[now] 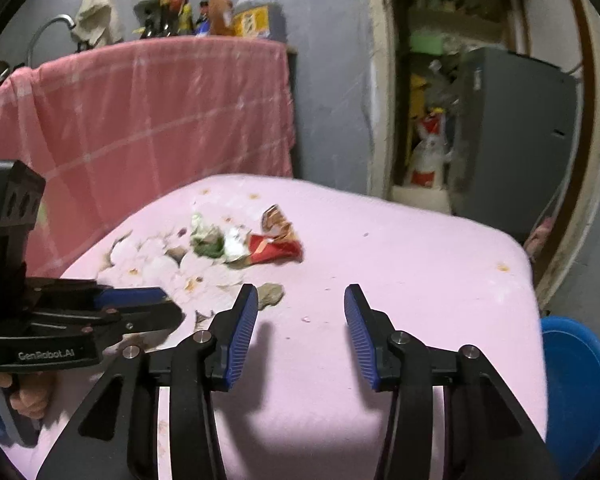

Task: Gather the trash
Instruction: 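Close the left tool on the small stone while the right tool grasps the grey stone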

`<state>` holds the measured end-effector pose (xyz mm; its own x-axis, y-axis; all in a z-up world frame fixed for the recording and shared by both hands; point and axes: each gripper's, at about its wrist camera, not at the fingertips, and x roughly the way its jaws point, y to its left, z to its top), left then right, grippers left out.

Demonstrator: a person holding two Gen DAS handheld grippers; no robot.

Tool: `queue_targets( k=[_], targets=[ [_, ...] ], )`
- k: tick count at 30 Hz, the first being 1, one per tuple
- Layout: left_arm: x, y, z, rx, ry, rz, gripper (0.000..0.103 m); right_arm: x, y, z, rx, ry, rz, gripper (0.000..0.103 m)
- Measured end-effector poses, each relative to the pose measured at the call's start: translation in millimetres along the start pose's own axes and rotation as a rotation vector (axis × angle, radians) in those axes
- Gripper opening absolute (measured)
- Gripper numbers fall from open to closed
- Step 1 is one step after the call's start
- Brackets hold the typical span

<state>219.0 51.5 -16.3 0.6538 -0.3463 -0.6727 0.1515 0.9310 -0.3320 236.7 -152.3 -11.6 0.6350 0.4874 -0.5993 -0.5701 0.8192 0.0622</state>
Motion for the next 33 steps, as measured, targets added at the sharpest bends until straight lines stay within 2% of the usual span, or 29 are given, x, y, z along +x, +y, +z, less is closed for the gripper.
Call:
queue_targets(
  k=[7,13,16,28,30,32,33],
  targets=[
    [2,3,2,-0.027,0.003,-0.010,0.020,28,7,11,-0.026,0.131,0.013,0.043],
    [3,1,2,-0.028,0.003,-0.007,0.020,43,5,15,-0.001,0.197,0.066,0.040],
    [3,2,2,-0.027,0.003,-0.007,0.019,46,6,14,-0.008,0.216,0.078,0.037],
    [4,0,1,-0.027,0.004,0.002,0.019,56,6,20,0.004,0.257,0.112,0.037],
    [5,0,2,-0.028,0.004,0.002,0.019,59,4,21,0.024,0.263,0.126,0.034],
    [4,0,2,-0.027,0.004,0.001,0.018,61,1,21,0.044,0.264,0.123,0.015],
    [4,1,2,-0.028,0.004,-0.003,0.018,61,-2,21,0.060,0.261,0.117,0.015]
  ],
)
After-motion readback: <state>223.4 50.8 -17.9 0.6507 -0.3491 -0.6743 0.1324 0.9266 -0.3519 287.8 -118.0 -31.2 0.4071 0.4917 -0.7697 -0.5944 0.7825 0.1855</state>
